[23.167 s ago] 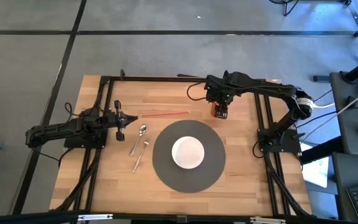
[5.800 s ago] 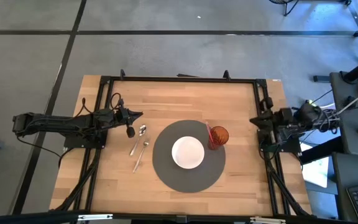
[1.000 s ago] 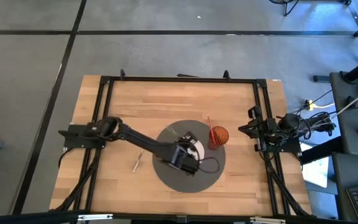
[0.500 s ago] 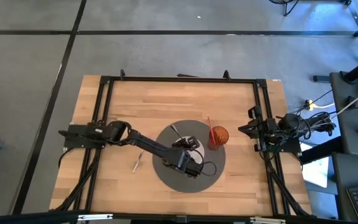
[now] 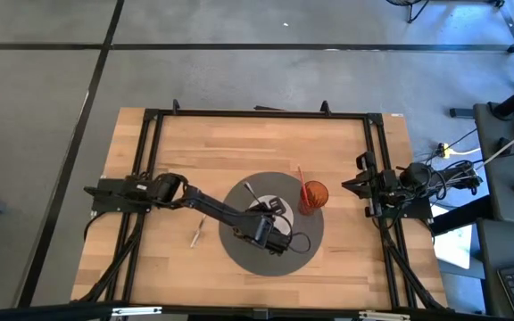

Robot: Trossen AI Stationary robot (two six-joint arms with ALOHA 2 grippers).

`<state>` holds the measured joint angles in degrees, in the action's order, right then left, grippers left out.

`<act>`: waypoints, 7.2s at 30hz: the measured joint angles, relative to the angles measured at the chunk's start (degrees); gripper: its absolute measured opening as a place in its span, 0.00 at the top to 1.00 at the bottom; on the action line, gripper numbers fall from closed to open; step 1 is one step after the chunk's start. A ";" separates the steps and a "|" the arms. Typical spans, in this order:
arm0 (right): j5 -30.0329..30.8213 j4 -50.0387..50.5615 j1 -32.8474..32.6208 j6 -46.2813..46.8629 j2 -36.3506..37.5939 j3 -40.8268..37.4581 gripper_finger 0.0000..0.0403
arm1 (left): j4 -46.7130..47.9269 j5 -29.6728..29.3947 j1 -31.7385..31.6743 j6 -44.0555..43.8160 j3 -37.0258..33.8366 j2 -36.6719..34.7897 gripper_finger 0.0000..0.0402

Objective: Pick & Place Utensil
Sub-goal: Put the silver spoon into the white bowl, then put the silver fork into the white bowl, then return to Home Position

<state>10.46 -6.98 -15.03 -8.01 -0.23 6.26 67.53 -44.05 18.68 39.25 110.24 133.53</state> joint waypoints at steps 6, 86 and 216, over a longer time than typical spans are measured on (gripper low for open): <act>0.00 0.10 0.00 0.31 -0.02 0.00 0.95 | 0.02 0.28 0.70 0.19 0.00 0.00 0.90; 0.02 2.58 0.00 1.31 0.00 0.00 0.95 | -41.37 38.46 -6.45 -88.04 -72.63 -56.08 0.57; -0.03 3.79 0.00 0.75 -0.02 -0.02 0.96 | -9.19 -4.79 2.30 4.64 -12.79 -25.89 0.99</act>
<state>10.43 -3.19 -15.03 -7.27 -0.25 6.24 58.34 -48.84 20.97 43.88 97.45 107.64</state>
